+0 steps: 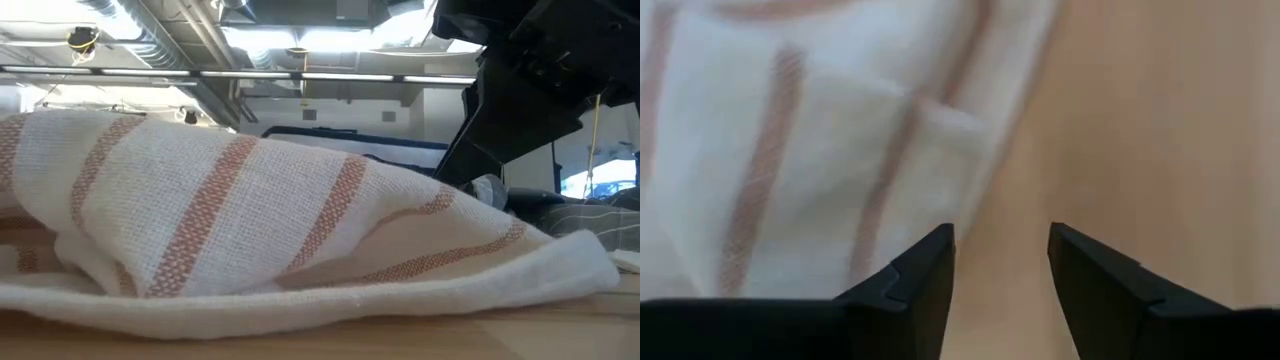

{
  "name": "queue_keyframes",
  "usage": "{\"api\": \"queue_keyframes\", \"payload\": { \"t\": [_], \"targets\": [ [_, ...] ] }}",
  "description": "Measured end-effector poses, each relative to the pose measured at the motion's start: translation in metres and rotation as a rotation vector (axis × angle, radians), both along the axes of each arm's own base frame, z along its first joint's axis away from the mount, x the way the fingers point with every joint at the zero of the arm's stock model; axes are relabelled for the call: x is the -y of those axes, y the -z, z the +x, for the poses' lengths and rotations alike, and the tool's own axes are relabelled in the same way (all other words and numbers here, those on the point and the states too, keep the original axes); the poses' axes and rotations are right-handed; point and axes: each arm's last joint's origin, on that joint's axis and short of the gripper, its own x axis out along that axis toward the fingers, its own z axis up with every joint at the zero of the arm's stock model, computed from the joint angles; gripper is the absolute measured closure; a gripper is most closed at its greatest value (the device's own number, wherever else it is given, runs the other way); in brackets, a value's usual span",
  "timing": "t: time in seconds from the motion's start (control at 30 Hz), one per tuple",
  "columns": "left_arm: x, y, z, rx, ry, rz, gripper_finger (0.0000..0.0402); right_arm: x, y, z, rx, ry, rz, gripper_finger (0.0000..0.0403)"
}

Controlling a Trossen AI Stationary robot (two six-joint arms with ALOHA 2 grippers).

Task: Fold towel
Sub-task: Fold the white towel

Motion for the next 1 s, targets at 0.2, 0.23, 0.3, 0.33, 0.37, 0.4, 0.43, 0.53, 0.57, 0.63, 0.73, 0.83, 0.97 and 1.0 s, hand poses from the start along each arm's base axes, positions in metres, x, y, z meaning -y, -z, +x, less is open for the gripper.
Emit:
{"api": "queue_keyframes", "payload": {
  "t": [0.2, 0.23, 0.3, 0.33, 0.37, 0.4, 0.43, 0.53, 0.57, 0.63, 0.73, 0.83, 0.97, 1.0],
  "targets": [
    [-0.026, 0.000, 0.009, -0.048, -0.092, 0.177, 0.0257, 0.000, 0.000, 0.000, 0.003, 0.003, -0.006, 0.0221],
    [-0.032, -0.001, 0.011, -0.025, -0.122, 0.225, 0.0258, 0.000, 0.000, 0.000, 0.004, 0.003, -0.006, 0.0221],
    [-0.041, -0.004, 0.015, 0.043, -0.179, 0.307, 0.0260, 0.000, 0.000, 0.000, 0.004, 0.003, -0.006, 0.0221],
    [-0.045, -0.005, 0.017, 0.079, -0.202, 0.343, 0.0261, 0.000, 0.000, 0.000, 0.004, 0.003, -0.006, 0.0221],
    [-0.049, -0.006, 0.019, 0.108, -0.220, 0.373, 0.0262, 0.000, 0.000, 0.000, 0.004, 0.003, -0.006, 0.0221],
    [-0.051, -0.007, 0.021, 0.126, -0.233, 0.390, 0.0263, 0.000, 0.000, 0.000, 0.004, 0.003, -0.005, 0.0221],
    [-0.054, -0.007, 0.024, 0.133, -0.242, 0.397, 0.0263, 0.000, 0.000, 0.000, 0.004, 0.002, -0.005, 0.0221],
    [-0.058, -0.011, 0.029, 0.129, -0.278, 0.383, 0.0263, 0.000, 0.000, 0.000, -0.001, -0.002, 0.002, 0.0221],
    [-0.058, -0.016, 0.030, 0.127, -0.294, 0.354, 0.0263, 0.000, 0.000, 0.000, -0.002, -0.003, 0.004, 0.0221],
    [-0.053, -0.032, 0.031, 0.130, -0.300, 0.282, 0.0263, 0.000, 0.000, 0.000, -0.003, -0.003, 0.006, 0.0221],
    [-0.050, -0.064, 0.027, 0.209, -0.310, 0.198, 0.0263, 0.000, 0.000, 0.000, -0.003, -0.003, 0.007, 0.0221],
    [-0.059, -0.091, 0.018, 0.378, -0.390, 0.148, 0.0263, 0.000, 0.000, 0.000, -0.003, -0.004, 0.007, 0.0221],
    [-0.073, -0.099, 0.010, 0.497, -0.520, 0.091, 0.0263, 0.000, 0.000, 0.000, -0.004, -0.005, 0.010, 0.0221],
    [-0.073, -0.097, 0.010, 0.484, -0.528, 0.058, 0.0263, -0.001, 0.000, 0.000, -0.005, -0.006, 0.013, 0.0221]
  ]
}}
